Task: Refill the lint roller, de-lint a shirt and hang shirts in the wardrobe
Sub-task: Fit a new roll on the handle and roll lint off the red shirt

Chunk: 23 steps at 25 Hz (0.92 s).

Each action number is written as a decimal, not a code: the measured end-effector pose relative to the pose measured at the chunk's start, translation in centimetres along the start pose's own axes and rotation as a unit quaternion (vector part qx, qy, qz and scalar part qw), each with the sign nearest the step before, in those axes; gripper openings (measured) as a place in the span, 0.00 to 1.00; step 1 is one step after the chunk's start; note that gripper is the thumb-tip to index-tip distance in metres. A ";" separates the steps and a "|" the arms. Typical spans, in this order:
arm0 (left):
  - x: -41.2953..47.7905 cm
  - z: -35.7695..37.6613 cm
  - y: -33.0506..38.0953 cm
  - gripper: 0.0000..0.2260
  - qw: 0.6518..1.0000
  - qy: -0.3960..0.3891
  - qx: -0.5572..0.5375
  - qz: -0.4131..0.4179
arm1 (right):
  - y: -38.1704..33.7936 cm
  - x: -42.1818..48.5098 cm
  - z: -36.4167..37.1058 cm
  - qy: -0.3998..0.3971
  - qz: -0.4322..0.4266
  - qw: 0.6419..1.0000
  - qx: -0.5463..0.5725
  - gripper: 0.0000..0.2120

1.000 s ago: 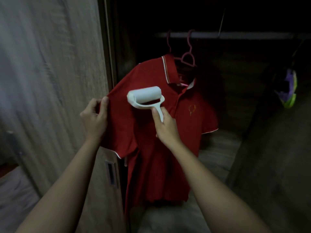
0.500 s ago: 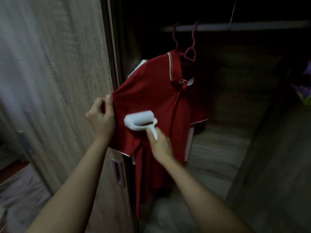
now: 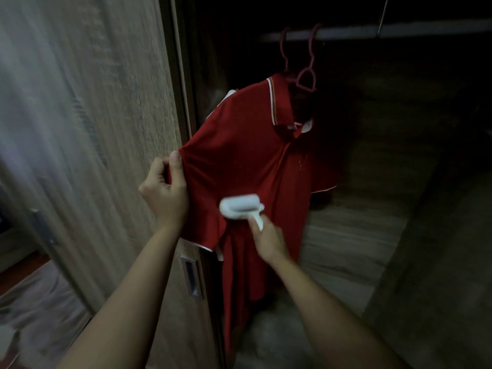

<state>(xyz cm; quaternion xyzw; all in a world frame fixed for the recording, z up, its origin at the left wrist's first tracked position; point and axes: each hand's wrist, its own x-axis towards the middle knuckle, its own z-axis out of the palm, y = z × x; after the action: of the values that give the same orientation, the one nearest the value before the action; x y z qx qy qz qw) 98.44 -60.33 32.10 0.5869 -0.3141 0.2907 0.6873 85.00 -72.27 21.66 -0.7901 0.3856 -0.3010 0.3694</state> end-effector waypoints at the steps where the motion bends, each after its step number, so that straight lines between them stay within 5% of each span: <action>1: 0.0 0.1 -0.1 0.15 1.000 0.004 -0.002 -0.002 | -1.7 1.7 -1.3 0.032 -0.007 0.999 0.017 0.19; 6: -0.4 0.7 -0.2 0.15 1.000 0.030 -0.006 -0.003 | -4.0 5.9 -4.8 0.082 -0.046 0.995 0.043 0.18; 12: -0.4 0.8 -0.5 0.14 0.999 0.036 -0.012 0.010 | 9.1 -3.4 5.0 -0.121 0.116 0.984 -0.061 0.21; 19: -0.7 1.0 -0.9 0.14 0.999 0.044 -0.005 0.015 | 0.7 6.5 -3.3 0.075 0.017 0.995 0.057 0.19; 23: -0.8 1.2 -0.8 0.13 0.998 0.064 -0.002 0.019 | 2.5 6.8 -1.4 0.069 0.010 0.996 0.055 0.17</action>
<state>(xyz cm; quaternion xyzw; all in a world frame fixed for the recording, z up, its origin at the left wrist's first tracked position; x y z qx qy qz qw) 98.42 -61.62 31.12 0.5597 -0.2814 0.3398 0.7015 86.51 -79.46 21.65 -0.7425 0.4006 -0.3717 0.3874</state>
